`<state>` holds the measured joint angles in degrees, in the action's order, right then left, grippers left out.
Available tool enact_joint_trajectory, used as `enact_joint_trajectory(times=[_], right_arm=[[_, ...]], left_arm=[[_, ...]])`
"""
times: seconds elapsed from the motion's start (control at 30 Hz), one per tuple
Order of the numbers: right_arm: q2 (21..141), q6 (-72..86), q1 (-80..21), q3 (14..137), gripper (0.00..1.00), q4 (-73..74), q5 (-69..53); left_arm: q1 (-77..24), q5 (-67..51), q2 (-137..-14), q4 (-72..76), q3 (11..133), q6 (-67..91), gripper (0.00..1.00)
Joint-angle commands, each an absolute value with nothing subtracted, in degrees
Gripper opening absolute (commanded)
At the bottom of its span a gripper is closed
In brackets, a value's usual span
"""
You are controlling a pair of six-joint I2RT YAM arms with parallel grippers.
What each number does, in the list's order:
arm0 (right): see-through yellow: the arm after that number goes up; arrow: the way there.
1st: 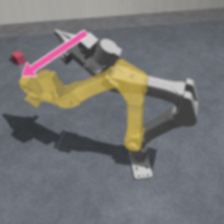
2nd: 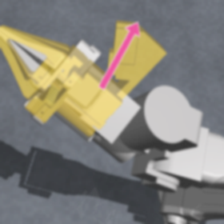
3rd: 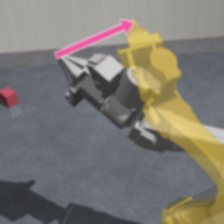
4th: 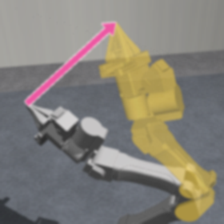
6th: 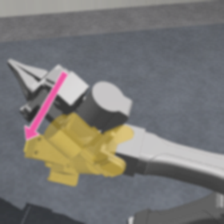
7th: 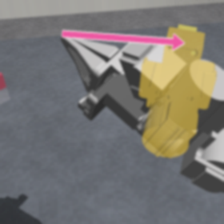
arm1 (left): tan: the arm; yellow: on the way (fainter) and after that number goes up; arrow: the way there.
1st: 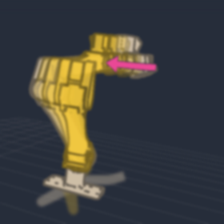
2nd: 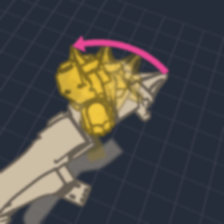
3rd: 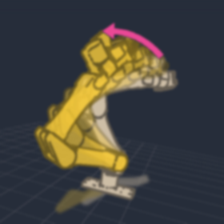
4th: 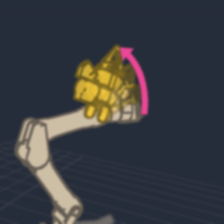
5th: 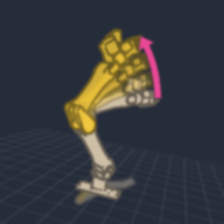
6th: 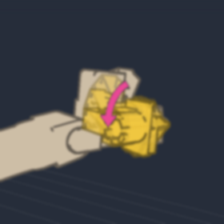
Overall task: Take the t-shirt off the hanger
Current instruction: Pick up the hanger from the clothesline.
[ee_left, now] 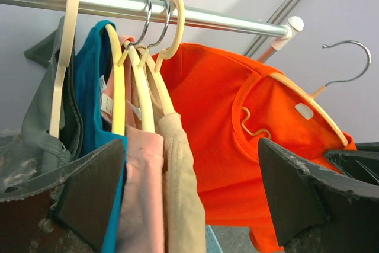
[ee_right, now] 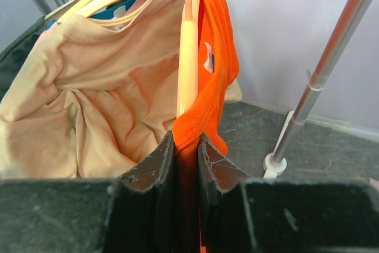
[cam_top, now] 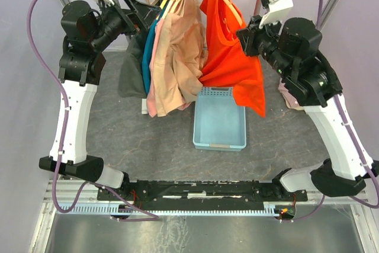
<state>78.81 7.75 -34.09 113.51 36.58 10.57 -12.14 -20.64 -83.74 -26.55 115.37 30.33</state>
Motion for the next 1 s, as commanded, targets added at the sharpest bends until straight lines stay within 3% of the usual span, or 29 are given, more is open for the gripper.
enact_joint_trajectory(times=[0.0,0.37,0.97], right_arm=[[73.42,10.20,-34.20,113.44,0.01,34.07,8.97],[67.92,10.56,-34.52,112.14,0.01,38.80,10.68],[73.79,4.64,-34.45,126.71,0.01,37.10,10.94]], left_arm=[[-12.53,-22.12,-83.55,-25.23,118.06,28.04,0.99],[-13.90,-22.59,-83.91,-25.22,118.93,28.04,0.99],[-19.43,-19.19,-84.73,-25.31,119.51,27.16,0.99]])
